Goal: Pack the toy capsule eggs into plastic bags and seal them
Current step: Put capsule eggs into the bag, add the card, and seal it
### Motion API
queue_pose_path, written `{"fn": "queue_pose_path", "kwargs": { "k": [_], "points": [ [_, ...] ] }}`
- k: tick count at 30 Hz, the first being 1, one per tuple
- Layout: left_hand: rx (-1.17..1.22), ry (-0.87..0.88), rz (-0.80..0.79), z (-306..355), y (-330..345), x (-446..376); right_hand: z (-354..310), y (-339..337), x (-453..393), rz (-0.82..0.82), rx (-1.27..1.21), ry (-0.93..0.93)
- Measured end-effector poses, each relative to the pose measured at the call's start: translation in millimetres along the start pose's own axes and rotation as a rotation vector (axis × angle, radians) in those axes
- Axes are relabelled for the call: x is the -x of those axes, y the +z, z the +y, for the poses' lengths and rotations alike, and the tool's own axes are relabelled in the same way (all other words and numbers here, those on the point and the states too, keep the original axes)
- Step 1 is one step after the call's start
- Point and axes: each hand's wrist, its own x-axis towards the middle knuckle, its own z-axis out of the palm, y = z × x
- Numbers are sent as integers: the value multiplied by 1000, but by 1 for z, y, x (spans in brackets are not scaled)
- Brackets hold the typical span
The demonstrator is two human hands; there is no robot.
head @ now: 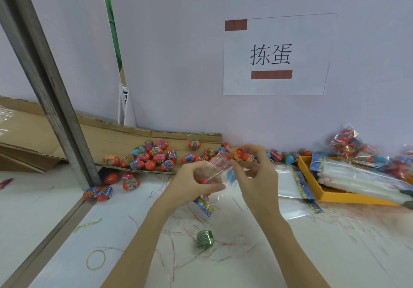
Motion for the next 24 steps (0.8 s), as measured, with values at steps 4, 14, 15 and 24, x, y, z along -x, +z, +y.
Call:
{"fn": "queue_pose_path", "kwargs": {
  "k": [4, 14, 15, 24],
  "points": [
    [-1, 9, 61, -4, -3, -2, 2, 0, 0, -77, 108, -42],
    [538, -177, -67, -1, -20, 0, 5, 2, -1, -219, -55, 232],
    [585, -184, -54, 0, -21, -1, 4, 3, -1, -213, -92, 278],
    [829, -301, -16, 3, -21, -3, 1, 7, 1, -142, -425, 572]
  ]
}}
